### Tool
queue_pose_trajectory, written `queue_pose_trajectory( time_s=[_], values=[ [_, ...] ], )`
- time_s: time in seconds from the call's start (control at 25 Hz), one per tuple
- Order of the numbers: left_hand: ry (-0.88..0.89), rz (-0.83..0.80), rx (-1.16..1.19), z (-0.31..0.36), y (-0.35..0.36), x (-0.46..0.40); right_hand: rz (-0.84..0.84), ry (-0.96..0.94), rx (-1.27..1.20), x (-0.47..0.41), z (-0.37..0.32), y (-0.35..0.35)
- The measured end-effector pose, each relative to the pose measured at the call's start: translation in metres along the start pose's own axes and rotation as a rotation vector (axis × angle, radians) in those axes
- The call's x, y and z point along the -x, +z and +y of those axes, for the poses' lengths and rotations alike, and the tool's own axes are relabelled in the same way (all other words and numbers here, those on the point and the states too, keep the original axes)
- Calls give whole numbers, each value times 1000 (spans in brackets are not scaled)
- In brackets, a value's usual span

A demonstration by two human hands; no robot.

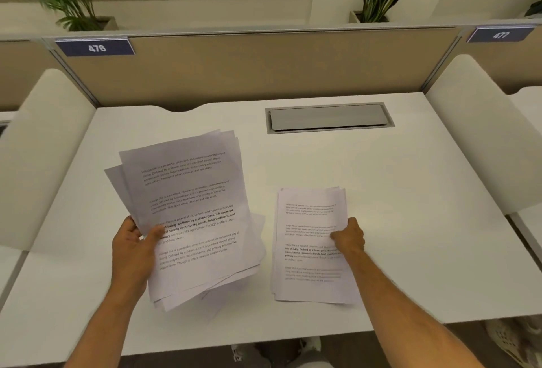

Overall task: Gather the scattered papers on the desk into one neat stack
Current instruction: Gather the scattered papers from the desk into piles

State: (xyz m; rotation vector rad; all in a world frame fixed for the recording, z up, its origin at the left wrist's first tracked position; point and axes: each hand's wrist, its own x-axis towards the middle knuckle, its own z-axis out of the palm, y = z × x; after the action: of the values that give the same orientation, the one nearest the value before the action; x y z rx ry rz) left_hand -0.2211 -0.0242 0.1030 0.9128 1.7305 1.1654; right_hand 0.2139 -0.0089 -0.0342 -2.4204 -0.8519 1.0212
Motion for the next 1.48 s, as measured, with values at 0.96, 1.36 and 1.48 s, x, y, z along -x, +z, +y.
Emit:
queue_pose_trajectory(
  time_s=[0.96, 1.36, 1.48],
  values=[
    [-55, -252, 162, 68, 140, 97, -603, -502, -711, 87, -105, -111],
    [-8, -229, 93, 30, 135, 74, -531, -486, -589, 82, -81, -97],
    [-197, 59, 37, -29, 108, 48, -473, -425, -625, 71, -70, -100]
  ],
)
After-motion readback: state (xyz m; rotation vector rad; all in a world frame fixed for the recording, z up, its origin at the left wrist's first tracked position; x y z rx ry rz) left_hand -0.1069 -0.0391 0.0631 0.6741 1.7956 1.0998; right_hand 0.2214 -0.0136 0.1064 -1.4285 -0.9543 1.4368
